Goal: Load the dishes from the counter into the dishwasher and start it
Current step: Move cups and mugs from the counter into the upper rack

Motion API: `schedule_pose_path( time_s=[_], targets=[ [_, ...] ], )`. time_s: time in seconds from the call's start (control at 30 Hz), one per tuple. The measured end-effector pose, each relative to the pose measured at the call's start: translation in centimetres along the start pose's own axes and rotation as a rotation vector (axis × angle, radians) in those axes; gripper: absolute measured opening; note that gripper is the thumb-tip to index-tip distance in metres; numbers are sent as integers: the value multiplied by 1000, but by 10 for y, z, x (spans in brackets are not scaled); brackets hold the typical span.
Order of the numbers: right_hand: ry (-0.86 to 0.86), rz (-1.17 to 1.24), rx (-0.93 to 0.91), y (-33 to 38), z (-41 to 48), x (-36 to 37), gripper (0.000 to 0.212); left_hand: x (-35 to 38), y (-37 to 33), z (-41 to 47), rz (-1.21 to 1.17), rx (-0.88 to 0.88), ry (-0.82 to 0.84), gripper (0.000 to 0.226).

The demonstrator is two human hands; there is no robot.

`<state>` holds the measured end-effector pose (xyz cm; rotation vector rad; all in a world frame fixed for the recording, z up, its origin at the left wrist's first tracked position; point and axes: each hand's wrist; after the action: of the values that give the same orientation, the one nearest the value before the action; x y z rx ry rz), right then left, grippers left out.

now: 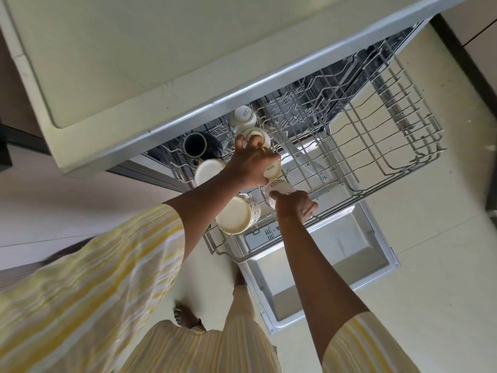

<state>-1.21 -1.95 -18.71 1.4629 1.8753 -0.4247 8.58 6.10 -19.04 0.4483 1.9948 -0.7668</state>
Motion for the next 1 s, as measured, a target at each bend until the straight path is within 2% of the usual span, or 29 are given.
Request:
schedule_pose_path(
  time_s=[0.27,0.4,0.67,0.77,1.0],
  targets=[
    [21,193,7,16,-1,2,71,-5,-2,2,-70,-60,39,69],
    [32,258,-18,19,0,2,64,-5,0,1,-88,-77,30,71],
    [13,256,-29,9,6,8,68,-7,-1,-2,-14,-78,78,82],
    [-40,314,-39,4,8,12,62,-7,-2,-4,0,-79,50,81],
    [-284,343,-16,0,5,14,34,-6,0,-8,8,-82,14,78]
  ],
)
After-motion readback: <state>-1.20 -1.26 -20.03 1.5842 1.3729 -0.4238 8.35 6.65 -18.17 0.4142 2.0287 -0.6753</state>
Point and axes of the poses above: each hand's wrist, its own z-axis towards the middle knuckle, its own x-axis out of the palm, y = z × x, and after that the axes turned 13 degrees about -z, right-handed
